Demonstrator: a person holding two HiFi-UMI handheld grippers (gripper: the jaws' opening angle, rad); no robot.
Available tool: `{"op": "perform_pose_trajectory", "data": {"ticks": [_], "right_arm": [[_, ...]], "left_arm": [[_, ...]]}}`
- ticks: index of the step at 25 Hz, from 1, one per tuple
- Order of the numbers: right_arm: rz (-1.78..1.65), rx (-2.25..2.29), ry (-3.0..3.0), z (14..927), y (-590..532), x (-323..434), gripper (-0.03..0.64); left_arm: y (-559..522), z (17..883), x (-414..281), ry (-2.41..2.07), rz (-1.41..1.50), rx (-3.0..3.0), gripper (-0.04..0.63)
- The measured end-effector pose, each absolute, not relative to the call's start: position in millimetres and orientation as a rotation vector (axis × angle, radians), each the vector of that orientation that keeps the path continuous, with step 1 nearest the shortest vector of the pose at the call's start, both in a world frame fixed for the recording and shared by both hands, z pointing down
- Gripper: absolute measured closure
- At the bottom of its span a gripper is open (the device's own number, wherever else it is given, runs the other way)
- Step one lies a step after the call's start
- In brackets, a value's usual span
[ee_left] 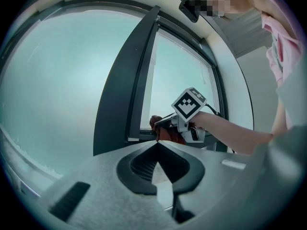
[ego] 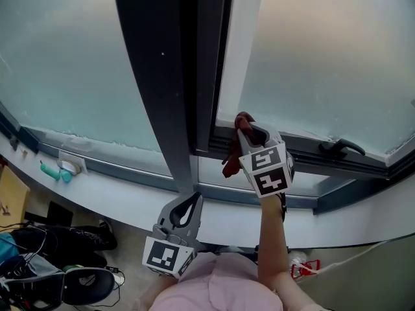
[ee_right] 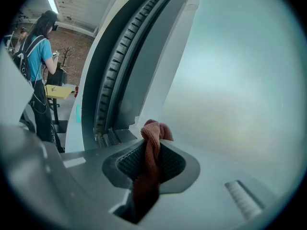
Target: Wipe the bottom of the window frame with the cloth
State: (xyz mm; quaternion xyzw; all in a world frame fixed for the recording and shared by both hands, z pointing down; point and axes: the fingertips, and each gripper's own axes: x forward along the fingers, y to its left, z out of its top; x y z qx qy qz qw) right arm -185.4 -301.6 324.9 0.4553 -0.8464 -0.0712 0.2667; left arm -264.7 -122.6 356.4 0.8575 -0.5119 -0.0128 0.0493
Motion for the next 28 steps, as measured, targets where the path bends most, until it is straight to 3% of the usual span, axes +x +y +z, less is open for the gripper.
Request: {"op": "perform_pose_trajectory", "data": {"ticks": [28], "right_arm": [[-0.206,1.187,-2.354,325.1,-291.4,-117.2,0.54]], "left_arm": [[-117.2,340.3,-170.0,-1.625,-0.004,2.698,0.598]]}}
